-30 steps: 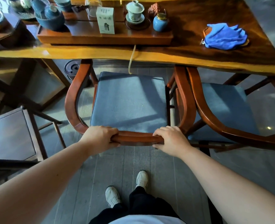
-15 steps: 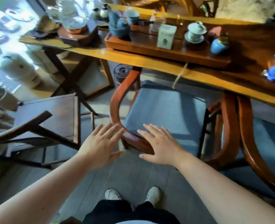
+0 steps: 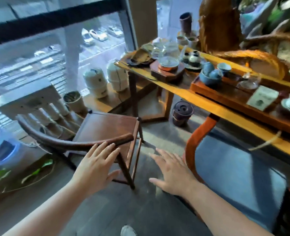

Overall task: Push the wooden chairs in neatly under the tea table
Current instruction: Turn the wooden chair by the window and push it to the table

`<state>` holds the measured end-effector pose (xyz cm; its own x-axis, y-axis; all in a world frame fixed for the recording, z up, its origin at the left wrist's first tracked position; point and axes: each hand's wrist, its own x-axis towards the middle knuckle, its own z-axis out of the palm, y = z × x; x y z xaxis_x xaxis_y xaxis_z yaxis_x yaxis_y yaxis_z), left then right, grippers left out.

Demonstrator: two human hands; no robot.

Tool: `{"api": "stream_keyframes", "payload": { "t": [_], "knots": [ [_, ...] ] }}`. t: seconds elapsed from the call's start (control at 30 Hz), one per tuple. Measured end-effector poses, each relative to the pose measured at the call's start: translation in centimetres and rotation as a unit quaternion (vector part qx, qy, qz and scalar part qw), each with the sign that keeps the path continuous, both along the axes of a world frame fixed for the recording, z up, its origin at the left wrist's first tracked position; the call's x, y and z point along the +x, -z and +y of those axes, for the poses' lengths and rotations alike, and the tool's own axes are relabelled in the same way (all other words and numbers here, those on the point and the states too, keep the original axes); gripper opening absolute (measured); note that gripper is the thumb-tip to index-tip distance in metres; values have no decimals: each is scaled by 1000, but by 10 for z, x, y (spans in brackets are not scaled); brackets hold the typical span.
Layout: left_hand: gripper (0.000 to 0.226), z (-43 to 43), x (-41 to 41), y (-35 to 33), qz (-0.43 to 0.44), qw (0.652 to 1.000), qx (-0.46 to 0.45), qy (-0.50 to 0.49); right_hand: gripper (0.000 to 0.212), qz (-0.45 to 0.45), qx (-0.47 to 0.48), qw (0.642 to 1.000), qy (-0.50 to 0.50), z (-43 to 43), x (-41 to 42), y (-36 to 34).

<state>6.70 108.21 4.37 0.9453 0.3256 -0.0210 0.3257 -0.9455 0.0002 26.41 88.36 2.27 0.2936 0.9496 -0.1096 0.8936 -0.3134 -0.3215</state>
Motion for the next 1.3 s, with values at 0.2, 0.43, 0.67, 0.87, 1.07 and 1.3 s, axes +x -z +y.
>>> {"api": "stream_keyframes", "payload": {
  "t": [0.2, 0.43, 0.67, 0.87, 1.07, 1.3],
  "knots": [
    [72, 63, -32, 0, 7, 999, 26, -48, 78, 6, 2, 999, -47, 83, -25, -3],
    [72, 108, -52, 13, 38, 994, 10, -98, 76, -3, 26, 995, -98, 156, -37, 11],
    [76, 150, -65, 19, 81, 983, 11, -166, 74, 30, 3, 985, -168, 235, -43, 33],
    [79, 184, -67, 34, 132, 977, 16, -165, 72, 63, -39, 973, -216, 281, -49, 44],
    [91, 227, -68, 47, 162, 979, 10, -121, 73, 82, -98, 965, -231, 308, -55, 45],
    [92, 292, -92, 60, 187, 982, -1, -25, 78, 112, -237, 943, -205, 348, -75, 46]
  ]
}}
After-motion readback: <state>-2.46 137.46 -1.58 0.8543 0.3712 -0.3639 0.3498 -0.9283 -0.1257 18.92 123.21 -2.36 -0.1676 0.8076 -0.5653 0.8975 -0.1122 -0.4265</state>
